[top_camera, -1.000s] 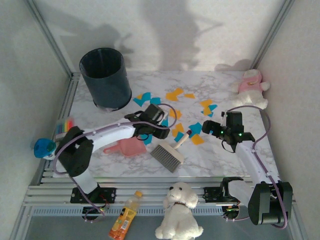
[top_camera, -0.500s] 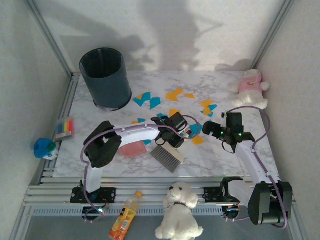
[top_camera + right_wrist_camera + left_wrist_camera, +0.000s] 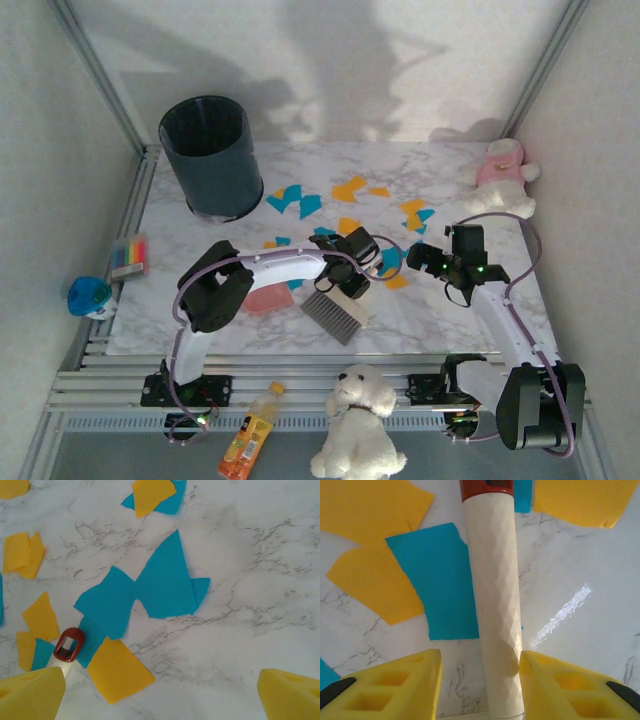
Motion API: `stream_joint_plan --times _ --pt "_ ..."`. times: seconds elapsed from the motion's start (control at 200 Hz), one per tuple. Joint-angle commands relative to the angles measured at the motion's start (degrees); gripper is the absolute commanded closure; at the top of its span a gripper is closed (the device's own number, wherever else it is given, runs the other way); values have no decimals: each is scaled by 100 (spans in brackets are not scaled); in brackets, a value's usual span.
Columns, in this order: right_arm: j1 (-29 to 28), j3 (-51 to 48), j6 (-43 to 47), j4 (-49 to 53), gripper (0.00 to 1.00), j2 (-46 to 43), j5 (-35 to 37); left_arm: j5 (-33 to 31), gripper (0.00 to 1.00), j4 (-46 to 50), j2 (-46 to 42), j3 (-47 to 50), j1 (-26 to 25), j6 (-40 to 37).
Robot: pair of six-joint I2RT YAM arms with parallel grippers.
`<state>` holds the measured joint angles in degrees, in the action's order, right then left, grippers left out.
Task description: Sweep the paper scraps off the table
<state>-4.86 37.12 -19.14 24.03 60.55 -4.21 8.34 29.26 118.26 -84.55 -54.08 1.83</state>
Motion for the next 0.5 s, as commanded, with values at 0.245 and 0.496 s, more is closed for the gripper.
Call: stream_joint_plan --times 0.245,0.496 --pt "25 13 -167 190 1 116 224 -57 58 371 349 -38 -154 -147" --pt "21 39 -227 218 1 139 187 -200 73 329 266 25 -190 -134"
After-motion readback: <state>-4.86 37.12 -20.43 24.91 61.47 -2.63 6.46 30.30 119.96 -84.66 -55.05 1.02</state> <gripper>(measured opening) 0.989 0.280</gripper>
